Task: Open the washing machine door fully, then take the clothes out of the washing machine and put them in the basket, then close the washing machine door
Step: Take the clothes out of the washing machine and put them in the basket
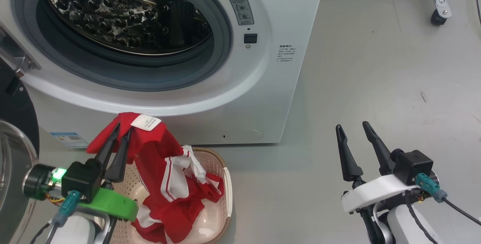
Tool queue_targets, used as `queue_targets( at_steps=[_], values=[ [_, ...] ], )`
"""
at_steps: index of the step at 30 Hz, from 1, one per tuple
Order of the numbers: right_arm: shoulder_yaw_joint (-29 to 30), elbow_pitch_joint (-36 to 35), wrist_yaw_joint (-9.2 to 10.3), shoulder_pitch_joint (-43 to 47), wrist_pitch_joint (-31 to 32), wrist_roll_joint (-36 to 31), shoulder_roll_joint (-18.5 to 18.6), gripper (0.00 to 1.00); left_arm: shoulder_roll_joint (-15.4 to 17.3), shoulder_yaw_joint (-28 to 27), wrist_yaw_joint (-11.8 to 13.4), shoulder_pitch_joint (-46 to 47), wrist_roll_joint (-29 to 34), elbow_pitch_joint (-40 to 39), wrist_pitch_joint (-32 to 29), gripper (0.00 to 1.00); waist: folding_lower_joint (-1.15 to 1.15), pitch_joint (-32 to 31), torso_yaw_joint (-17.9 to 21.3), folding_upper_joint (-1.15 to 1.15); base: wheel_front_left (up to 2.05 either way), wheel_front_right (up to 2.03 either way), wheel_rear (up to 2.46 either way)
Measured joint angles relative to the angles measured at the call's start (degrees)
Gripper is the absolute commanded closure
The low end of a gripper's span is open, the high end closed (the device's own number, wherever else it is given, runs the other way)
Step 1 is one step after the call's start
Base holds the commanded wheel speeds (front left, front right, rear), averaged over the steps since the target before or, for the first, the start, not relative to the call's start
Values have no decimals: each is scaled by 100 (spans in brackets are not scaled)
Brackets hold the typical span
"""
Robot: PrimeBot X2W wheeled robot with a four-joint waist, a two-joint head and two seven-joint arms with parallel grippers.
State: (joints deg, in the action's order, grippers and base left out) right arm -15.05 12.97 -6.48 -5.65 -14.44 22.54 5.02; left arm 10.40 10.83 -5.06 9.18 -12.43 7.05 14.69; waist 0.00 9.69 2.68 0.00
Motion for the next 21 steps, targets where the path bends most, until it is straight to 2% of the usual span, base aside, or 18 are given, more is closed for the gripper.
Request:
queue_targets(
  at_steps=[12, 21],
  values=[
    [-40, -14, 0, -92, 0, -52, 4, 0, 66, 374, -87, -150, 145, 564, 1, 100, 0, 271, 107, 0, 0, 0, 0],
    [-105, -60, -1, -221, 0, -62, 4, 0, -45, 595, -129, -91, 167, 1123, -1, 100, 0, 519, 226, 0, 0, 0, 0]
  ],
)
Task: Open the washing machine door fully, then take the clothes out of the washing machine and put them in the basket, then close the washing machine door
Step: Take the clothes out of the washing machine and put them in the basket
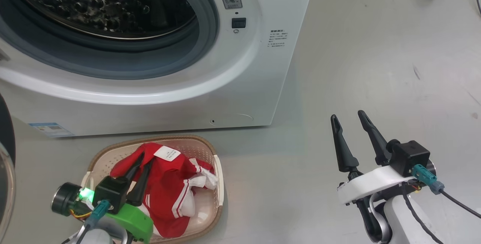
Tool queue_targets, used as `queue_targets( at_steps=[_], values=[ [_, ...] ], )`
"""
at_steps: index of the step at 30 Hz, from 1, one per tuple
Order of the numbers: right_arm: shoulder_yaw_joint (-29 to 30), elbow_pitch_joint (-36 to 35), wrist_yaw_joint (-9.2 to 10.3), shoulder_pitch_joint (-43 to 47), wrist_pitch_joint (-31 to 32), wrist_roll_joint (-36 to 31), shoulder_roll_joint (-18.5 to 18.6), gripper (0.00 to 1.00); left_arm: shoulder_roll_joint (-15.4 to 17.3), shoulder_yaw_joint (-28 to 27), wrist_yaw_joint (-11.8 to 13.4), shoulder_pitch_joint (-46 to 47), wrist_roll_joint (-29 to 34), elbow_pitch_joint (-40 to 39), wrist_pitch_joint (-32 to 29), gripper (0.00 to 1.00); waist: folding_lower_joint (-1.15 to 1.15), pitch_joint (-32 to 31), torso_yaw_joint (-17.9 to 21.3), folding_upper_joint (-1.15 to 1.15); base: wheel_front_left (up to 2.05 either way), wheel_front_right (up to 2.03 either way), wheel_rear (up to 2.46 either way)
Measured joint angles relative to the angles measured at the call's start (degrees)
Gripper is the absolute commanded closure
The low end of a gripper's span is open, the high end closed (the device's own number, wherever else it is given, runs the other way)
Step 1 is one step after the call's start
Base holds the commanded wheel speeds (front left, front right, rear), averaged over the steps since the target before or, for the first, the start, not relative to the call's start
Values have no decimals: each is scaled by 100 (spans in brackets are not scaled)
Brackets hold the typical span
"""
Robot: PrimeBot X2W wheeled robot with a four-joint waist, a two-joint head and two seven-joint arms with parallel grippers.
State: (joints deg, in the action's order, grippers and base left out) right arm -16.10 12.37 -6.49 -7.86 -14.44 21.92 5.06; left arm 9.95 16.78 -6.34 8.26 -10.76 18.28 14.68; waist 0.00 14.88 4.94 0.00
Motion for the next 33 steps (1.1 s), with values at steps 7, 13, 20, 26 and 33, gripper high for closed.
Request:
queue_targets(
  at_steps=[7, 13, 20, 26, 33],
  values=[
    [-46, -44, 0, -112, 1, -38, -1, 0, -16, -59, -1, 114, -96, 698, -255, 100, 0, 235, 141, 0, 0, 0, 0],
    [-40, -104, 1, -165, 2, -70, 16, 0, -96, -455, 31, 415, -435, 1233, -479, 100, 0, 492, 255, 0, 0, 0, 0],
    [-37, -214, 5, -314, 36, -143, 77, 0, -2, -740, 154, 823, -558, 1898, -745, 100, 0, 827, 367, 0, 0, 0, 0],
    [-20, -282, 10, -348, 60, -193, 165, 0, -4, -861, 234, 998, -638, 2383, -812, 100, 0, 1091, 452, 0, 0, 0, 0],
    [-12, -332, 14, -380, 77, -240, 202, 0, -18, -876, 307, 1069, -639, 2965, -857, 100, 0, 1322, 522, 0, 0, 0, 0]
  ],
)
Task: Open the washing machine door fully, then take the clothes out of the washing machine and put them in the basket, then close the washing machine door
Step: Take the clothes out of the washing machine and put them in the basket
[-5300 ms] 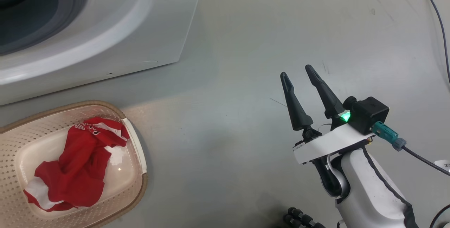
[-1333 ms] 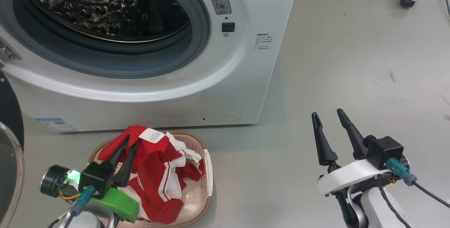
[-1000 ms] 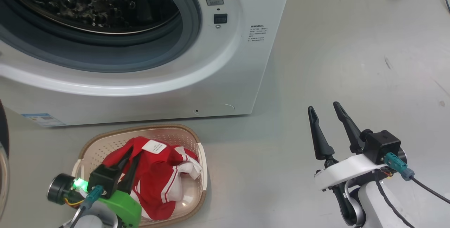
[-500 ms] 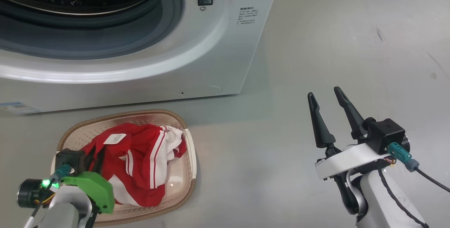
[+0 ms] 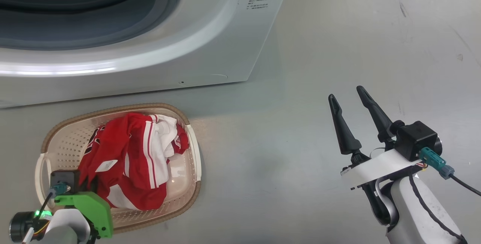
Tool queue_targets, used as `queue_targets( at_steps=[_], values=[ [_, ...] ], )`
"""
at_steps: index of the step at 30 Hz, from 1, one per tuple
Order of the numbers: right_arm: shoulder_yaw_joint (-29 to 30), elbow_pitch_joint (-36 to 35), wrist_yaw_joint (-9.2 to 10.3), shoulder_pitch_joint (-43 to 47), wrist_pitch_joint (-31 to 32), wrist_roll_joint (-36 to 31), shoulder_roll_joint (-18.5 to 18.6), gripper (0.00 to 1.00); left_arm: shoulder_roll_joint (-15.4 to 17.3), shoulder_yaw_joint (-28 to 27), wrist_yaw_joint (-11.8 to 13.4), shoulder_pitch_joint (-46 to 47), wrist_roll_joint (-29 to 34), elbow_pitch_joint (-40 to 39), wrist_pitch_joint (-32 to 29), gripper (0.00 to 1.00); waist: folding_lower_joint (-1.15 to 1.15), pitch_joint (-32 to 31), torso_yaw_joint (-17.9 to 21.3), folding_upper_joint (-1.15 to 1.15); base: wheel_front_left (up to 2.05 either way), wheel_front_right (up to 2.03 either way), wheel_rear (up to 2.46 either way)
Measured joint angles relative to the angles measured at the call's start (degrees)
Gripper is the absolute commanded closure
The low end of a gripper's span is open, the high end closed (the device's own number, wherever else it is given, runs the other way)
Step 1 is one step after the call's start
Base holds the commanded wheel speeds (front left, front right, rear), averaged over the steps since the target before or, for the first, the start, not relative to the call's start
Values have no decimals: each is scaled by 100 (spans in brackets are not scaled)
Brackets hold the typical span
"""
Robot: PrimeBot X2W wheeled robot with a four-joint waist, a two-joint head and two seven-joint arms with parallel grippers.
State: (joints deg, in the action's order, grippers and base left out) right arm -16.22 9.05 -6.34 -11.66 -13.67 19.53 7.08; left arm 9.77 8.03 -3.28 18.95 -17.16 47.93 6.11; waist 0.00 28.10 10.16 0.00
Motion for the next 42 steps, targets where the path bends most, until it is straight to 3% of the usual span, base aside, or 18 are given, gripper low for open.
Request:
queue_targets(
  at_steps=[10, 11, 12, 14, 28, 42],
  values=[
    [2, -7, 4, -22, 33, -52, 40, 0, -177, 76, -4, 275, 0, 374, 268, 100, 0, 47, -12, 0, 0, 0, 0],
    [2, -8, 5, -25, 33, -52, 44, 0, -182, 96, -4, 323, 0, 398, 296, 89, 0, 43, -16, 0, 0, 0, 0],
    [2, -11, 45, -32, 34, -52, 46, 0, -191, 104, -5, 370, 0, 431, 312, 71, 0, 39, -20, 0, 0, 0, 0],
    [3, -22, 54, -66, 34, -52, 46, 0, -213, 109, -8, 434, 0, 515, 361, 0, 0, 30, -32, 0, 0, 0, 0],
    [13, 91, 54, -85, 31, -32, -49, 0, -305, 156, -165, 577, 0, 866, 668, 0, 0, -211, -148, 0, 0, 0, 0],
    [196, 390, 54, -58, -24, 164, -105, 0, -388, 467, -307, 758, 185, 175, 815, 0, 0, -886, -412, 0, 0, 0, 0]
  ],
)
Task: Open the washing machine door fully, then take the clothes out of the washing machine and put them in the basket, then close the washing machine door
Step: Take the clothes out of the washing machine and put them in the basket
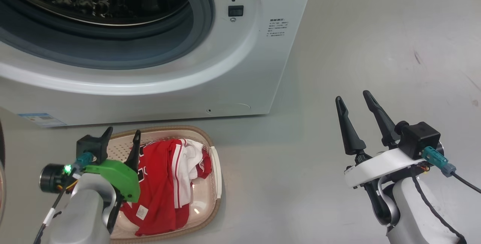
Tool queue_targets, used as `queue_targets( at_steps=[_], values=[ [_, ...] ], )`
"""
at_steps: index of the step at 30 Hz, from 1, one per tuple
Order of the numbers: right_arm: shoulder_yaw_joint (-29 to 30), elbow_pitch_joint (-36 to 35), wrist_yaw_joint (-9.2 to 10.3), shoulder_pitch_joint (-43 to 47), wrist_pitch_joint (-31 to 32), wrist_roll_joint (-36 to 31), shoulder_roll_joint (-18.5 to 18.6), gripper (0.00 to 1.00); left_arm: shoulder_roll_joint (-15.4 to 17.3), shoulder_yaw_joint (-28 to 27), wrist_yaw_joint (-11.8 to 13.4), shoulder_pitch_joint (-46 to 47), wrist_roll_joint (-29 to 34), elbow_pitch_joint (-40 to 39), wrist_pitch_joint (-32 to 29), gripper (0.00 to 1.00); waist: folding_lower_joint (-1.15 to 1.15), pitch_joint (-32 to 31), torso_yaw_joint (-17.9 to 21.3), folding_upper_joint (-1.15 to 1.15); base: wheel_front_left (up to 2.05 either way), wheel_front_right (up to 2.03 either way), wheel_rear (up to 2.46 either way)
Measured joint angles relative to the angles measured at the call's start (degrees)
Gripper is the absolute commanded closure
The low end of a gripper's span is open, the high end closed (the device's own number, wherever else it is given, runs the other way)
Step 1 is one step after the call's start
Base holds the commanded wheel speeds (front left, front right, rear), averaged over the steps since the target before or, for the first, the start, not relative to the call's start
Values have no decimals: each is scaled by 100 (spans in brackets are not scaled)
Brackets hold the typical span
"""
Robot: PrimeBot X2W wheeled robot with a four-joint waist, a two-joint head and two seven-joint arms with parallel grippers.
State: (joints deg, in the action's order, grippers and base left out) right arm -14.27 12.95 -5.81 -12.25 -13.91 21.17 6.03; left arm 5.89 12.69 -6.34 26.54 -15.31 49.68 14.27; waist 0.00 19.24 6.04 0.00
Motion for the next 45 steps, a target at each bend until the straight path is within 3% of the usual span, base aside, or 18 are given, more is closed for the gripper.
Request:
queue_targets(
  at_steps=[9, 25, 45],
  values=[
    [29, 134, -9, 219, -2, 48, 11, 0, -145, -162, -9, -58, 12, -1188, 1, 0, 0, -613, -340, 0, 0, 0, 0],
    [127, 153, -10, 752, -3, 160, 19, 0, -200, -628, -9, -1166, -134, -2621, 3, 0, 0, -1512, -662, 0, 0, 0, 0],
    [172, -54, 8, 985, -11, 158, 7, 0, -280, -677, -9, -2008, -177, -3144, 12, 0, 0, -1711, -565, 0, 0, 0, 0]
  ],
)
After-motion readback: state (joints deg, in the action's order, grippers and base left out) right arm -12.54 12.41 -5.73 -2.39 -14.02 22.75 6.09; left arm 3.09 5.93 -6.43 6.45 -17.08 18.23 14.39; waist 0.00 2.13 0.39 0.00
